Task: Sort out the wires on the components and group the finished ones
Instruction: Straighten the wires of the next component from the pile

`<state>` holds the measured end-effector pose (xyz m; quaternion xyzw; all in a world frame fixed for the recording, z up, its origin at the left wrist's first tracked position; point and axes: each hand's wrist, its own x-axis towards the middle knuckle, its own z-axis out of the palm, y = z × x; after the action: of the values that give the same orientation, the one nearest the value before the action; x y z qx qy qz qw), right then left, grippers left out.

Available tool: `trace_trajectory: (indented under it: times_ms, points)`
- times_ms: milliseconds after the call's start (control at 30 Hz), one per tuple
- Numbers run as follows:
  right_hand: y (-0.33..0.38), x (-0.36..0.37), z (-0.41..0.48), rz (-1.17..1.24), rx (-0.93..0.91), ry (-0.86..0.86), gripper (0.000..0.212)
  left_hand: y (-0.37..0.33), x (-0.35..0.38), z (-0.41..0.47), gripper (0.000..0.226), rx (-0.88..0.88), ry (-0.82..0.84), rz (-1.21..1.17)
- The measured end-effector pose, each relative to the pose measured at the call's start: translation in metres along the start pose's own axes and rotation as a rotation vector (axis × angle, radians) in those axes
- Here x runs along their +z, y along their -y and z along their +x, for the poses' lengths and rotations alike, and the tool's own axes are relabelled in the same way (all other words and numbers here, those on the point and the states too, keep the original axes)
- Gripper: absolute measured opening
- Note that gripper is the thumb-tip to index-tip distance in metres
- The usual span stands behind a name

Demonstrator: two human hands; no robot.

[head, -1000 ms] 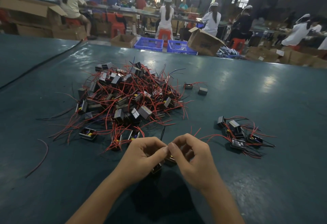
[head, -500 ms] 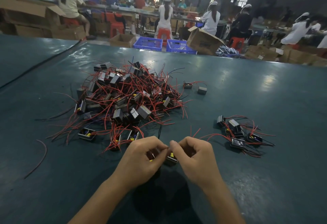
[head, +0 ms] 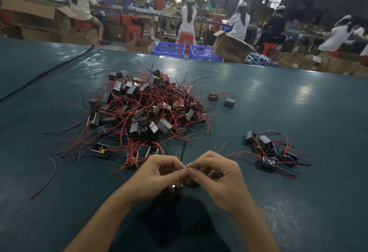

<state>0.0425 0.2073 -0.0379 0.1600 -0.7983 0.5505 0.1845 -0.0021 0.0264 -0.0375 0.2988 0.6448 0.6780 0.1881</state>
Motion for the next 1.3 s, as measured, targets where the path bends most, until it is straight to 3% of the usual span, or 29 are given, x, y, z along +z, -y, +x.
trace_trajectory:
  times_ms: [67,133,233,300,400,500,567,667,900,1100,1200,1300]
  points:
    - [0.001,-0.001,-0.001,-0.046,0.028,-0.010,0.005,0.003,0.001,0.000,0.009,0.040,-0.039,0.136]
    - [0.000,-0.001,-0.001,-0.080,0.113,-0.036,0.012,0.009,0.002,0.000,0.011,0.153,-0.129,0.427]
    - [-0.007,0.001,0.001,0.000,0.370,-0.090,0.031,0.013,0.006,0.000,0.015,0.414,-0.191,0.851]
    - [-0.014,0.001,0.003,0.100,0.577,-0.111,0.039,0.015,0.010,0.001,0.018,0.498,-0.160,0.999]
    - [-0.017,0.001,0.001,0.098,0.585,-0.062,0.033,0.014,0.010,0.000,0.013,0.442,-0.174,0.940]
    - [-0.011,0.003,-0.001,-0.064,0.226,-0.103,0.010,0.011,0.008,0.001,0.011,0.237,-0.248,0.574]
    - [-0.011,0.004,-0.001,-0.201,-0.023,-0.155,0.008,0.008,0.007,0.002,0.013,0.134,-0.280,0.395]
    - [-0.013,0.004,-0.001,-0.284,-0.180,-0.152,0.006,0.006,0.005,0.002,0.012,0.059,-0.252,0.270]
    - [-0.017,0.003,-0.001,-0.339,-0.242,-0.147,0.015,0.005,0.004,0.002,0.012,0.020,-0.156,0.172]
    - [-0.016,0.002,-0.001,-0.295,-0.066,-0.040,0.014,0.006,0.004,0.001,0.010,0.031,-0.164,0.212]
    - [-0.016,0.003,-0.003,-0.306,0.005,-0.048,0.023,0.009,0.005,0.001,0.008,0.133,-0.222,0.408]
    - [-0.018,0.005,-0.004,-0.266,0.128,-0.048,0.028,0.012,0.005,-0.001,0.011,0.341,-0.225,0.769]
